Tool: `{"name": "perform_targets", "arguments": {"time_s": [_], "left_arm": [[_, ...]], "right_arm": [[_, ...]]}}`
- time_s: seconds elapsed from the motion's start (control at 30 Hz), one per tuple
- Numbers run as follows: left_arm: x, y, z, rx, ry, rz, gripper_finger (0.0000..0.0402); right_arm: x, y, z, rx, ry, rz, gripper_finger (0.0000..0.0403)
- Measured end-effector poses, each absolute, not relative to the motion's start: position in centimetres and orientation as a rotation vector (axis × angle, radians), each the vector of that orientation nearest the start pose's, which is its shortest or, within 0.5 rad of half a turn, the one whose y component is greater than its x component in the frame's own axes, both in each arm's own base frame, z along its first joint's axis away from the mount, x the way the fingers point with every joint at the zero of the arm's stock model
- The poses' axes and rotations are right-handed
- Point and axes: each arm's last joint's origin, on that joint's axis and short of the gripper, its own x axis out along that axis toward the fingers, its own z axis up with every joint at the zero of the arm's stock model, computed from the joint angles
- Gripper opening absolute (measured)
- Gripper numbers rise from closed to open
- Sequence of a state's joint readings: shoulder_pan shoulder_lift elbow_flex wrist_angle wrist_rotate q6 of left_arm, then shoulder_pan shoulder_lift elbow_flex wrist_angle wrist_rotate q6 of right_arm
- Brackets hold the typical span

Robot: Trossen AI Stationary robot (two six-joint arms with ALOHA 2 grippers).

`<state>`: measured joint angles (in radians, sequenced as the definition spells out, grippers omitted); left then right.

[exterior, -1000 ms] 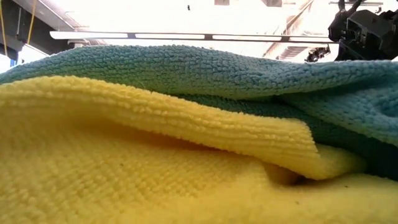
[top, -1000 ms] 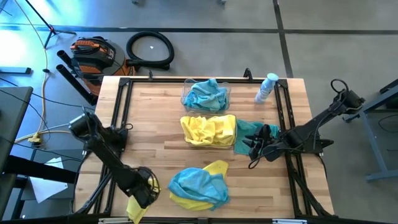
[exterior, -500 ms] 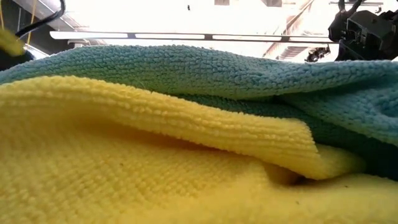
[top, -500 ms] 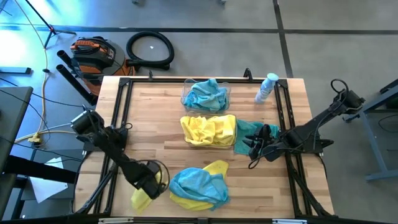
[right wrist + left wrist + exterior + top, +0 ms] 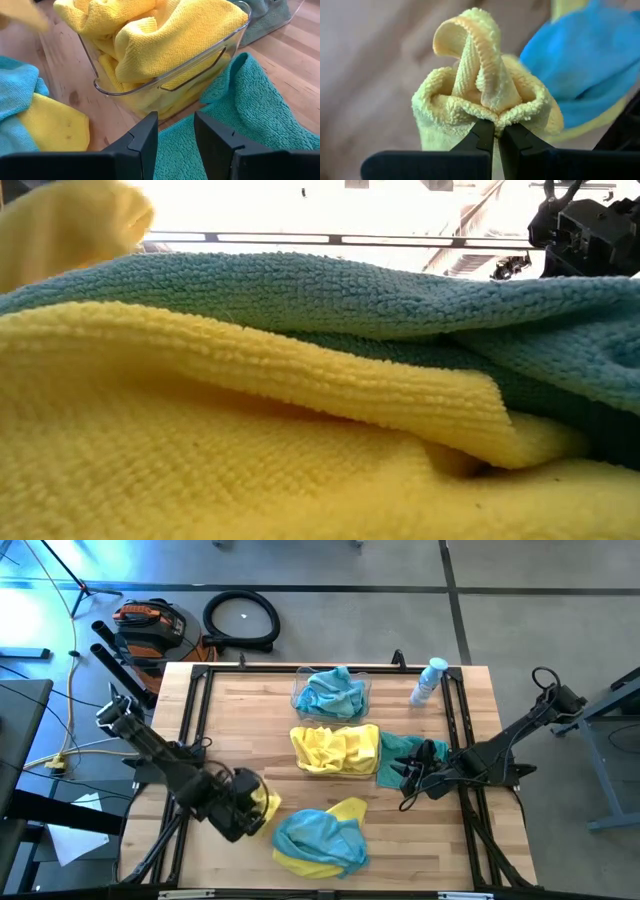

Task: Sort microfiber towel by color & place in baskets
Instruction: Put the yellow towel into the bottom transparent bin

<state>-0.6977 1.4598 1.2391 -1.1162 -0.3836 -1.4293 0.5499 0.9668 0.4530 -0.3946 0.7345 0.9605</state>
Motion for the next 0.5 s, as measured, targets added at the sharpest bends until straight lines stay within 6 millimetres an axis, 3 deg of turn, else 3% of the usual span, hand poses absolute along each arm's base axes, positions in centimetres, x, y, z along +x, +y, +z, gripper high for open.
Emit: {"name": "perform_targets", "arguments": {"time_s": [0.2, 0.37, 0.5], "left_arm": [[24.0, -13.2, 32.7, -0.340, 0.928, 0.487, 0.0000], [26.6, -9.3, 36.2, -0.179, 0.843, 0.477, 0.0000], [28.7, -5.9, 38.0, -0.090, 0.782, 0.457, 0.0000]], "right_arm": [[15.3, 7.1, 18.2, 0.370, 0.558, -0.489, 0.0124], [15.3, 7.1, 18.2, 0.370, 0.559, -0.490, 0.0124], [15.3, 7.1, 18.2, 0.368, 0.561, -0.491, 0.0124]]}}
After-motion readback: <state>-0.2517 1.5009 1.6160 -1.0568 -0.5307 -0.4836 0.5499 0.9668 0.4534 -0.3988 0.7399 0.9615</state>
